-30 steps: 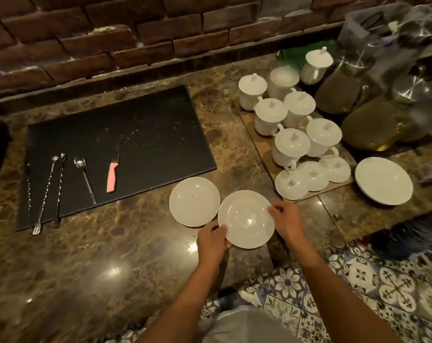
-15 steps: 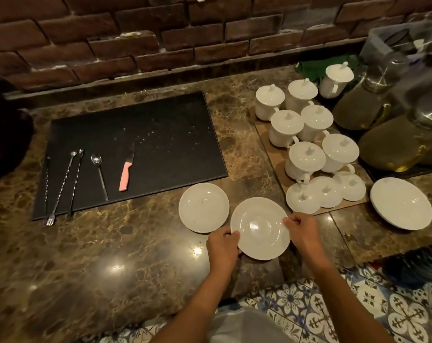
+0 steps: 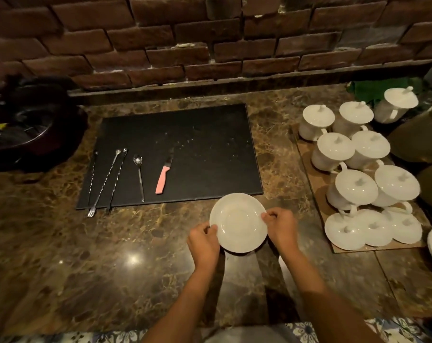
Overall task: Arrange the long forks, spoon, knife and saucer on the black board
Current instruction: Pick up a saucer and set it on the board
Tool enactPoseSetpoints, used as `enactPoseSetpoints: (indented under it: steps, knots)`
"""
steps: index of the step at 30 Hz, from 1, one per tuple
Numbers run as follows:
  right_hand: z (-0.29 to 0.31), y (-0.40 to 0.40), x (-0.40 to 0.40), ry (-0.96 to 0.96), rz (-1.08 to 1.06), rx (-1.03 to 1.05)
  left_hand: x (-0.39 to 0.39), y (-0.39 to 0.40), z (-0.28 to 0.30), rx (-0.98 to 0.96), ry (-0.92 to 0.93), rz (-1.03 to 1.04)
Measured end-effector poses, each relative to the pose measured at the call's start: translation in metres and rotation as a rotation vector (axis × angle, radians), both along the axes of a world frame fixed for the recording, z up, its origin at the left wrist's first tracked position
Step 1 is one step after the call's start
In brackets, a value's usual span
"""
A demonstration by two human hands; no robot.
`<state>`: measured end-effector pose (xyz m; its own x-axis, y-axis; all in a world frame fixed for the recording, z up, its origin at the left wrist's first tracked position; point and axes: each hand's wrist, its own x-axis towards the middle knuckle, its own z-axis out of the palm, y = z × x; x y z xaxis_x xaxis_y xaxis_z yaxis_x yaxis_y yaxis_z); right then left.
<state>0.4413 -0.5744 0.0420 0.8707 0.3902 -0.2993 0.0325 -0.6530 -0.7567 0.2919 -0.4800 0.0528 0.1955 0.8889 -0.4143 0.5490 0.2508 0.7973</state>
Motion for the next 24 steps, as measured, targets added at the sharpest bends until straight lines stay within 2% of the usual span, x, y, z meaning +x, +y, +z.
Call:
enactPoseSetpoints:
  steps: [6,10,14,19,24]
  knots:
    - [-0.007,0.003,-0.005,-0.001,0.027,-0.049,-0.006,0.0,-0.009,0.019,0.043,-0.009]
    - [-0.009,0.001,-0.001,0.034,0.051,-0.03,-0.009,0.002,-0.015,-0.002,-0.01,-0.048]
    - [-0.012,0.002,-0.002,0.099,0.093,-0.03,-0.007,0.009,-0.015,-0.106,-0.076,-0.058]
    - [-0.017,0.004,-0.001,0.153,0.034,-0.034,-0.005,0.014,-0.01,-0.164,-0.111,-0.028]
    - [-0.009,0.023,0.021,0.14,0.002,0.092,0.016,0.039,0.001,-0.125,-0.158,-0.034]
